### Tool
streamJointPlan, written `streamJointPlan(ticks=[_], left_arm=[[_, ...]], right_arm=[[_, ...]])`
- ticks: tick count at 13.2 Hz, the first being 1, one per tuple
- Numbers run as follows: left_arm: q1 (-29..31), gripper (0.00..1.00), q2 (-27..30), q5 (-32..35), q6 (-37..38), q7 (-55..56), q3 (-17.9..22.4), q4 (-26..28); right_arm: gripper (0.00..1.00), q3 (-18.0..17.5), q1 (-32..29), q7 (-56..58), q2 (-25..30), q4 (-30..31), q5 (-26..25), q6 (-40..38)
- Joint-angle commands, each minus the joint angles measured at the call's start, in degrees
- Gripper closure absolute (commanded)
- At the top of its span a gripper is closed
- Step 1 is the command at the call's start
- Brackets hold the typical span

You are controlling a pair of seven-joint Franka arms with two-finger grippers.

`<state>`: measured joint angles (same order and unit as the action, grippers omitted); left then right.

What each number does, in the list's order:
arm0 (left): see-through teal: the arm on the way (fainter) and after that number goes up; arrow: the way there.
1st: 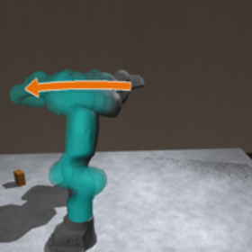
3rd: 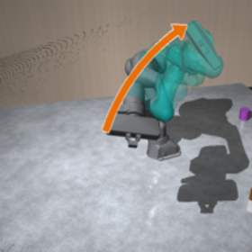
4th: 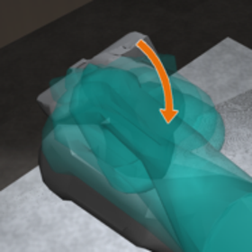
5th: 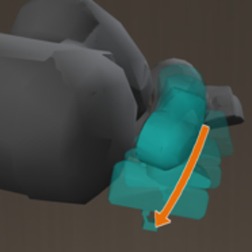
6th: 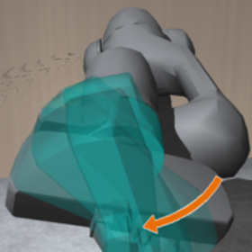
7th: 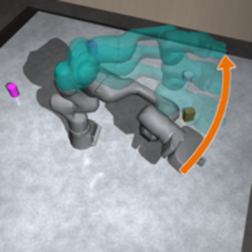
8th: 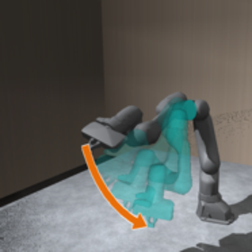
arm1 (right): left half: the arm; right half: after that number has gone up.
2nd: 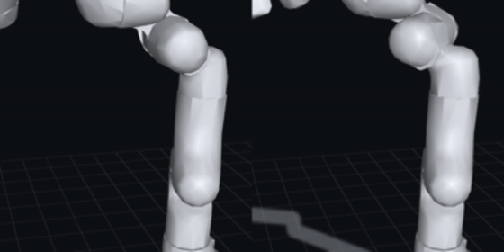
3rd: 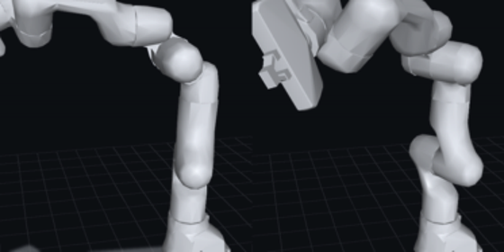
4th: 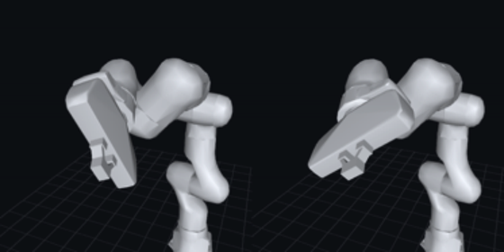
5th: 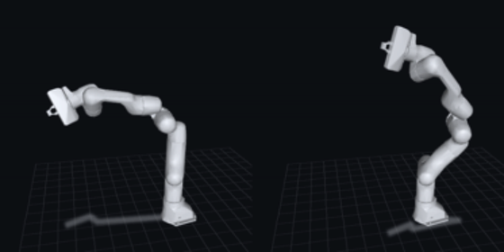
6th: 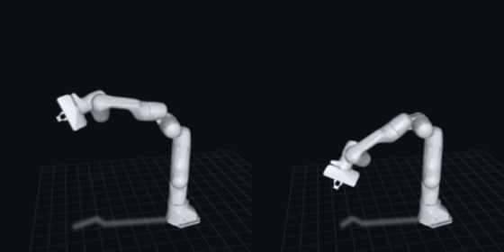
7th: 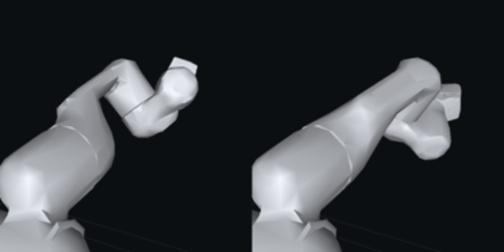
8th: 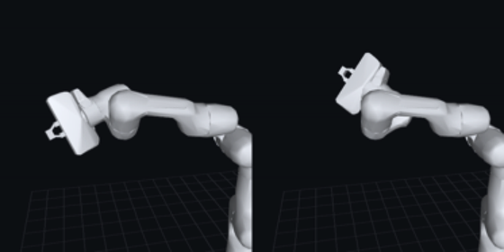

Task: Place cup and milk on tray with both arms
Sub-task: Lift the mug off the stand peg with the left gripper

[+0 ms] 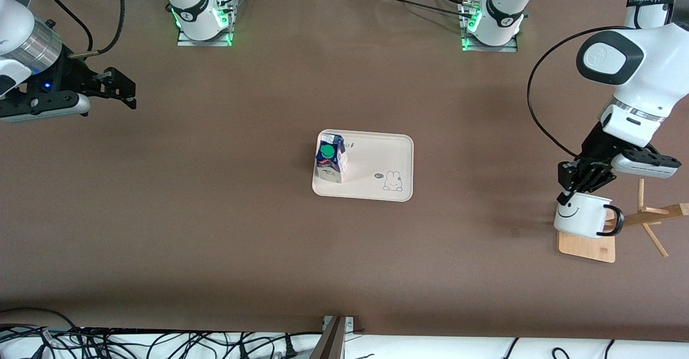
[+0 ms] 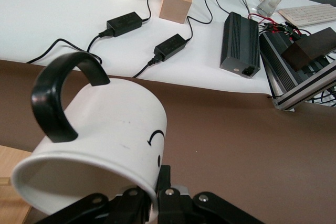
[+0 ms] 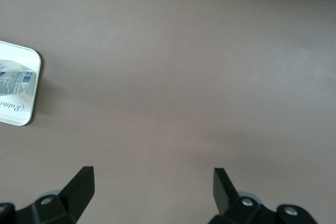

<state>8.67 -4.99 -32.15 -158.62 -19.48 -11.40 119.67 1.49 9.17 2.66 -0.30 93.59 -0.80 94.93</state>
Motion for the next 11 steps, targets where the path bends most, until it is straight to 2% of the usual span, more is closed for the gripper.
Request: streamJointPlan(ticks=[1,3,5,8,10,11], left_arm=[[0.4,1.00,1.4,-0.7,5.0,-1.6,-0.3,-0.5],[0.8,1.00,2.1,2.0,7.8,-1.6,-0.3,-0.6],[1.0,1.00,2.9,2.6,14.7,-1.4,0.4,-1.5],[3.0,1.00,2.2,4.1,33.7,-0.7,0.8,-9.8],[4.0,1.00,2.1,4.4,38.6,-0.3,0.9,-12.3],[4.0,1.00,1.7,6.6,42.7,-0.2,0.8,-15.6]], right_arm=[[0.00,0.1,0.2,-0.1,-0.4,-1.2,-1.0,-1.0],[0.00,0.0,0.2,-0.2,-0.4,-1.2,-1.0,-1.0],[0.00,0.1,0.2,-0.2,-0.4,-1.2,-1.0,-1.0],[0.00,0.1,0.2,-0.1,-0.4,-1.2,-1.0,-1.0],[0.00,0.1,0.2,-0.1,-0.4,-1.2,-1.0,-0.9],[0.00,0.1,0.2,-0.1,-0.4,-1.2,-1.0,-0.9]])
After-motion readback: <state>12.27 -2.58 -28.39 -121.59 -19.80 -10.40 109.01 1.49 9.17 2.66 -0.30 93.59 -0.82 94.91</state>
